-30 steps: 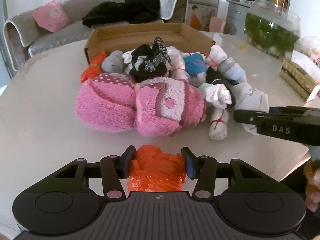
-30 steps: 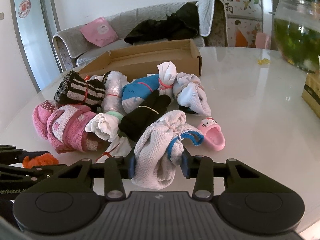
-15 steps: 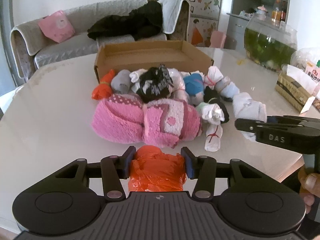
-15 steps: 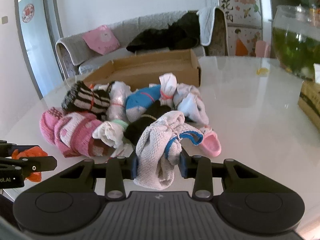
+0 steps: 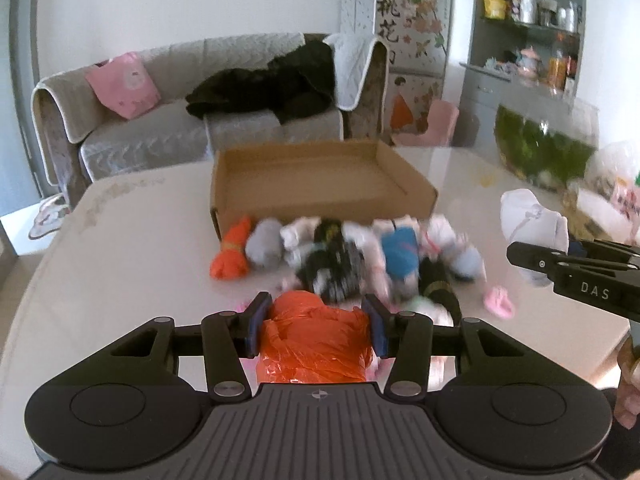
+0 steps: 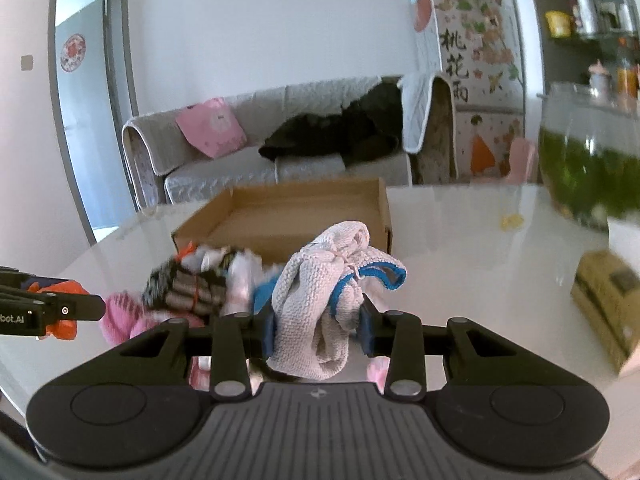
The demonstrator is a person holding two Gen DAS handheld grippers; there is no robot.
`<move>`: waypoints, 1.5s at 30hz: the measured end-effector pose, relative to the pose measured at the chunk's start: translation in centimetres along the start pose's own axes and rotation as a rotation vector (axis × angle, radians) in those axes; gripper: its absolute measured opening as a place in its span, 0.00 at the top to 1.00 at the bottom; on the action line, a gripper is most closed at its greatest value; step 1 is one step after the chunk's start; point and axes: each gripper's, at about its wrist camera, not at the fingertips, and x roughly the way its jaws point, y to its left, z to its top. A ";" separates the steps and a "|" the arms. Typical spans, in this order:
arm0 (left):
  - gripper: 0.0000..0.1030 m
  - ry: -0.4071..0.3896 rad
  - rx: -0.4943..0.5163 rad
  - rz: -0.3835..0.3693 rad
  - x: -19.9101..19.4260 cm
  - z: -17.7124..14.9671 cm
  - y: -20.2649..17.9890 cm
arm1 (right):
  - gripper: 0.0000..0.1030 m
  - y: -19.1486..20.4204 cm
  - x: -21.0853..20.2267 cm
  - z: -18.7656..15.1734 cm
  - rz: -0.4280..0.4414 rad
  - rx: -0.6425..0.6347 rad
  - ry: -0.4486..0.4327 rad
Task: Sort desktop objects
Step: 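Carry both held items into the cardboard box and open both tools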
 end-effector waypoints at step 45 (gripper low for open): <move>0.19 0.252 -0.135 0.059 30.6 14.2 9.3 | 0.48 5.9 22.1 5.2 0.150 -0.200 0.291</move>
